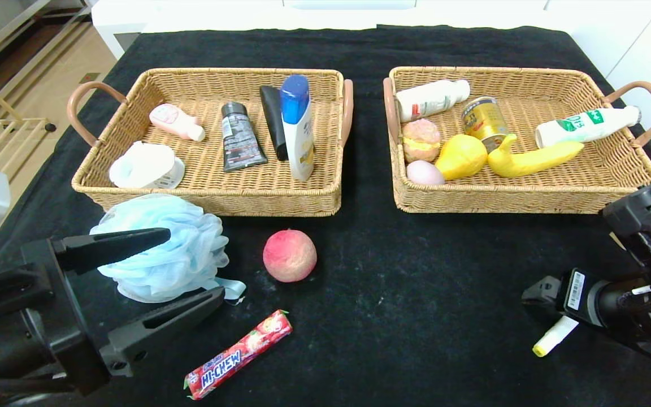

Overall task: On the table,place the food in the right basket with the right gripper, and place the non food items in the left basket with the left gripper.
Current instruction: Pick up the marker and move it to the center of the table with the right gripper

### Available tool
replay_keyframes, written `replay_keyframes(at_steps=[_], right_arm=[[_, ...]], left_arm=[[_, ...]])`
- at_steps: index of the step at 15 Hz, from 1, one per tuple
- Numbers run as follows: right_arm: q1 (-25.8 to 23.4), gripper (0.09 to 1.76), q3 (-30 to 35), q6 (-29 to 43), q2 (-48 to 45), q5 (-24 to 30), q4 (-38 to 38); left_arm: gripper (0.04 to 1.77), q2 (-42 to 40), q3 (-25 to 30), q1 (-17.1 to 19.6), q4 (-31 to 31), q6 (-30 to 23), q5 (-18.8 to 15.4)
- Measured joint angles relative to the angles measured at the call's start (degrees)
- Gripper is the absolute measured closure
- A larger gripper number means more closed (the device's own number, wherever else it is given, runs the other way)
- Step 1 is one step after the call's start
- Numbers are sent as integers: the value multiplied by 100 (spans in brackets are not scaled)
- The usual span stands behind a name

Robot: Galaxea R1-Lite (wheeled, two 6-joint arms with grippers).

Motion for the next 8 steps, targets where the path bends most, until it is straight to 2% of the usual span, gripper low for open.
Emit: replay_keyframes(at_steps=[3,6,8], right_arm=[[39,61,94,-4,52,-30,-16],[46,90,205,-4,63,37,-151],[50,103,257,-4,62,41,-173]], left_arm=[[9,5,5,0,2,6,0],[9,5,5,0,2,6,2],[9,5,2,0,5,9,2]])
